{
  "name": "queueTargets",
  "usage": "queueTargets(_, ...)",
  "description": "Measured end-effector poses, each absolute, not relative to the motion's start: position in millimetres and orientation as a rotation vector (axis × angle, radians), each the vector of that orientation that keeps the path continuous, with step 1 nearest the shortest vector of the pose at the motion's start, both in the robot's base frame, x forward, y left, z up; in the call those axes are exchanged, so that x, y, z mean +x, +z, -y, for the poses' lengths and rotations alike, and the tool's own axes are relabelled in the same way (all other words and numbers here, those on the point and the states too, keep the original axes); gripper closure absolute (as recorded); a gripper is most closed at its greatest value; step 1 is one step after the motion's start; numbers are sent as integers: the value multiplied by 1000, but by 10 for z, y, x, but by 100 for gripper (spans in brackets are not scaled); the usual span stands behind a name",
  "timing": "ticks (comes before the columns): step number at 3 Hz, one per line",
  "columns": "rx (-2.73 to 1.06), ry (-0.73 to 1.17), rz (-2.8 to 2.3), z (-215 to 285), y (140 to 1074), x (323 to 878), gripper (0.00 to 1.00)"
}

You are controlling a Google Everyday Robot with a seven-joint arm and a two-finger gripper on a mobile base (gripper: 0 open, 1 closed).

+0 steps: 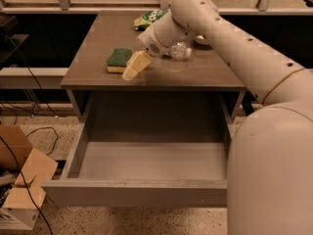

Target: Place sponge into top drawer

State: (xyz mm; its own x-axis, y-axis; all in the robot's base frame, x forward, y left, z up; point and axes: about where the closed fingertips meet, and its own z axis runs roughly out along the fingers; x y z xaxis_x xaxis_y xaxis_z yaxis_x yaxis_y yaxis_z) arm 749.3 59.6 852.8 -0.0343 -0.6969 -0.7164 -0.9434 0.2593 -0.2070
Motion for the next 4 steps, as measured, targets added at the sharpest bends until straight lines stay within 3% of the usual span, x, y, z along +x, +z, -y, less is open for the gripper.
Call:
queueTargets(2,-1526,533,-1776,-913,8252,7776,0)
queueTargets(3,-1561,563,-1779,-1053,8178,7815,15)
queueTargets(4,-1577,567,-1781,-1105,8197,7815,38)
